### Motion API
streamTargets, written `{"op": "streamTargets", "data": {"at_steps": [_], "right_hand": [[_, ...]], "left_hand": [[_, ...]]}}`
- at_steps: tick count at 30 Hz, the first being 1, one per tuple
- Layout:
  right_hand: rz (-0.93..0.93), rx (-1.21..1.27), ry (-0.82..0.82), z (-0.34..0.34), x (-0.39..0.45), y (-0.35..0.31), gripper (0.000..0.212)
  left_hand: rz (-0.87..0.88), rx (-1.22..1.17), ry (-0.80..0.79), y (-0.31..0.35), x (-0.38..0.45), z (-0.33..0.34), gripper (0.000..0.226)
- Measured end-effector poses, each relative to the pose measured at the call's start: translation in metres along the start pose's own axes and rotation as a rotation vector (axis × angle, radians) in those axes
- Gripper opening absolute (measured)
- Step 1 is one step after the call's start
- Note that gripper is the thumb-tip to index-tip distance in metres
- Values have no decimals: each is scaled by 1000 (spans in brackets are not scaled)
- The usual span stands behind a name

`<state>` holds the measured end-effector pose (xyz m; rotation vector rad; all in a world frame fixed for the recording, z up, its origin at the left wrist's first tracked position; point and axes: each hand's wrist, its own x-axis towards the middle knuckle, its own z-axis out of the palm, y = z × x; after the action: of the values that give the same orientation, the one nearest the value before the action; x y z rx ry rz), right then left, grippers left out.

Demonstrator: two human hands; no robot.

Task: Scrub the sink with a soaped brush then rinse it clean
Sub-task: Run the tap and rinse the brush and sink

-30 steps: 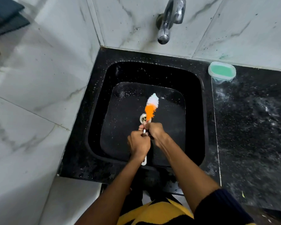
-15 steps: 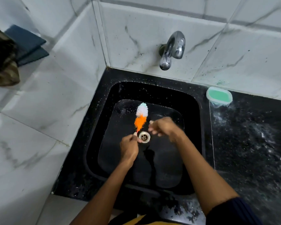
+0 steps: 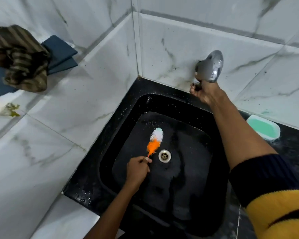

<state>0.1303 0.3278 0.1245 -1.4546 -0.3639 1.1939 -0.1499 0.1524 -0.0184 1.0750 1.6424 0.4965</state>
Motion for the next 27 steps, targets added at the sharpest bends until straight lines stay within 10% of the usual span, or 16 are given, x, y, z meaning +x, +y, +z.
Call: {"op": "streamTargets", "data": {"at_steps": [7,10,13,16,27], "right_hand": [[-274,-795,315,7,16,27,64],[-302,-559,266,10,3,36,41],[79,31,91,4,-12,65,10],[373,446,85,-3,-33,97,31],[562,597,67,-3,-60,108,34]], "left_hand": [[-3,-38,57,-10,-16,-1,30],[3,-54,81,-13,-22,-5,30],[10,-69,101,-15,-27,-10,30],[16,-80,114,-17,-31,-14,30],[-7,-90,106,-27,-38,-16,29]]}}
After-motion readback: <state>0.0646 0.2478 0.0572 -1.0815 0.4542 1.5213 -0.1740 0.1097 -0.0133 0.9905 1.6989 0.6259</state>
